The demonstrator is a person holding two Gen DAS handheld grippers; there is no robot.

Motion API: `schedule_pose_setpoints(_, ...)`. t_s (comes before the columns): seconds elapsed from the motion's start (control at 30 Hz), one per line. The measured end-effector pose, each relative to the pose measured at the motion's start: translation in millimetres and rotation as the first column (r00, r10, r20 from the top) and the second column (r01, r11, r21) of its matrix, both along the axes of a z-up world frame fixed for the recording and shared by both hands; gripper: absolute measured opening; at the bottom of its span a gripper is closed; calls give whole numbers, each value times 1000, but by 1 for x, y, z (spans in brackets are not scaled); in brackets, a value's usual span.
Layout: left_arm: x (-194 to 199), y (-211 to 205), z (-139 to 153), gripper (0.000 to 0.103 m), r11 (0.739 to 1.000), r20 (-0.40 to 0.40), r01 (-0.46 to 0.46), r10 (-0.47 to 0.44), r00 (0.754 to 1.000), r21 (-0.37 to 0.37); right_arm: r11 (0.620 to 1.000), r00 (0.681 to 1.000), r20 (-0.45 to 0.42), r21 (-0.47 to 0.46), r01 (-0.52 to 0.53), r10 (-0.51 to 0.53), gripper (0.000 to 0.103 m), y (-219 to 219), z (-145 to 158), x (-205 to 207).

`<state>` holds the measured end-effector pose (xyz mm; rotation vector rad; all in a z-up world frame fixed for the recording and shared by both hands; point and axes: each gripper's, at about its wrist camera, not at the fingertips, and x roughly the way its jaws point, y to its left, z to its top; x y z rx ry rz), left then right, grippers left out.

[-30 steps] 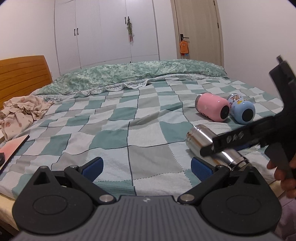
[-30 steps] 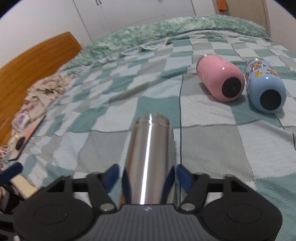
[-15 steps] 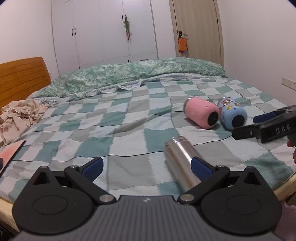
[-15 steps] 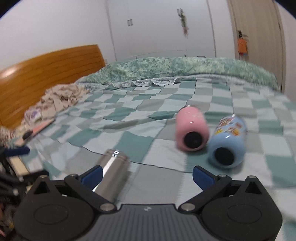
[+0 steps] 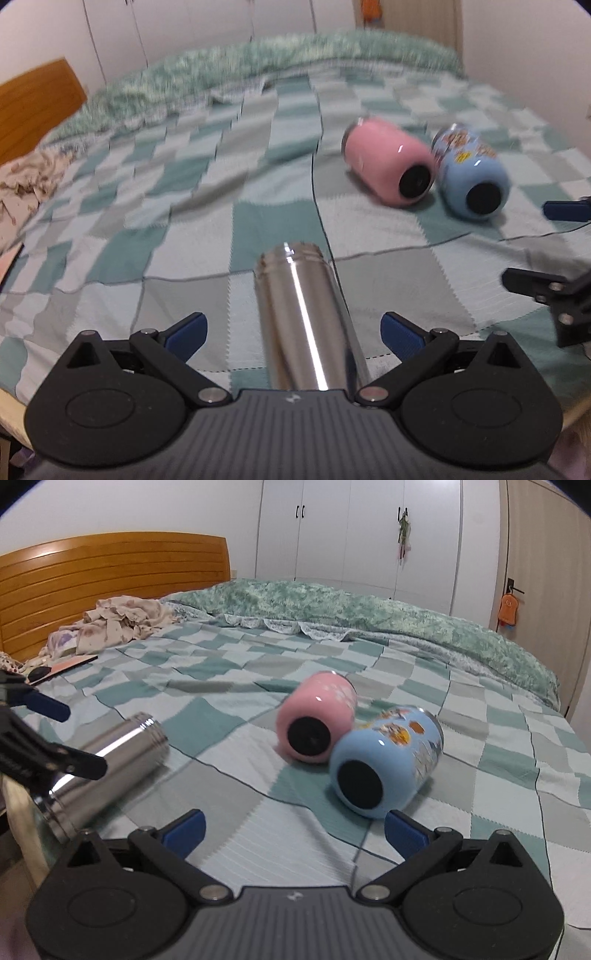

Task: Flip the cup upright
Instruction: 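Grasp the silver bottle with the left gripper while the right gripper releases it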

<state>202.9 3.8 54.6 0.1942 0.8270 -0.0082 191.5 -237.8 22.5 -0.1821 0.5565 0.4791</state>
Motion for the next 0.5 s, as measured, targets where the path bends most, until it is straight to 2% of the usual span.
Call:
schedule_pose_setpoints(0.27,33,-5,-10,99,997,-91,-76,76,993,6,999,999,-13,19,-30,30,103,-8,-13,13)
schedule_pose_setpoints(0.3,37,-6,-11,95,996,-106,-86,86,991,5,999,999,-13,20,-33,33,103,-7,-13,14)
schedule_pose_setpoints(0.37,45,-7,-15,79,994,-152,-106,105,983,0,999,999,-11,20,-39,39,103,-6,-14,16)
schedule_pose_setpoints(0.4,48,-6,-18,64,993,-178,-115,112,978,-5,999,999,-10,23,-42,42,103,-5,-14,16)
schedule_pose_setpoints(0.5,51,-5,-20,64,991,-193,-129,121,974,-29,998,999,-7,34,-46,46,103,-4,-12,15)
